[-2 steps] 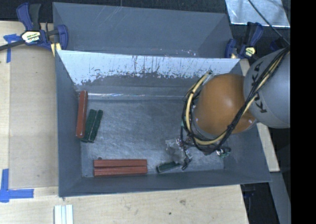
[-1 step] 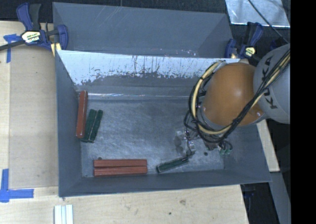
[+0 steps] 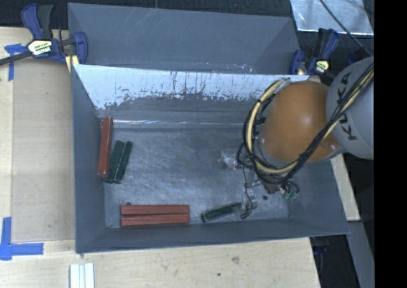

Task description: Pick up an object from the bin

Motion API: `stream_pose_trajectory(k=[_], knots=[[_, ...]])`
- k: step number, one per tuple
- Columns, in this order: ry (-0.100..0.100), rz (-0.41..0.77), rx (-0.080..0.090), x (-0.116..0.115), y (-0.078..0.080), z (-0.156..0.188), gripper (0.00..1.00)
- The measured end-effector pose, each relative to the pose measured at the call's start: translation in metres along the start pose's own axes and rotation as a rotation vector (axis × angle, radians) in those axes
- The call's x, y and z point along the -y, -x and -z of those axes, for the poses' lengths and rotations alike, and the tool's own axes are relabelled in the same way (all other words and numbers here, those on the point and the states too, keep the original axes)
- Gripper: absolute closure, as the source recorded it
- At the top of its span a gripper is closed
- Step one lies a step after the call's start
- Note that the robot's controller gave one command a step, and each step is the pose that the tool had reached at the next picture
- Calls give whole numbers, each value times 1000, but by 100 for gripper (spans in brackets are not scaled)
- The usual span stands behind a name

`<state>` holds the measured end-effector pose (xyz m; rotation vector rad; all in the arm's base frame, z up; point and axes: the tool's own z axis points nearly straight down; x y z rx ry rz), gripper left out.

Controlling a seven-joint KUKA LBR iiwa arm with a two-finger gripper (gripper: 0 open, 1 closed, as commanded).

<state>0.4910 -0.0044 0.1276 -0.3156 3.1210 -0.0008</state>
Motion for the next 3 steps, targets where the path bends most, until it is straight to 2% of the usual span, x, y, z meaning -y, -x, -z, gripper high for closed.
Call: stream_pose_trajectory(k=[1,2,3], knots=[[-1,14,6,17,-8,-59,0],[-1,17,3,16,-9,-57,100],[-3,-19,8,33,13,105,100]])
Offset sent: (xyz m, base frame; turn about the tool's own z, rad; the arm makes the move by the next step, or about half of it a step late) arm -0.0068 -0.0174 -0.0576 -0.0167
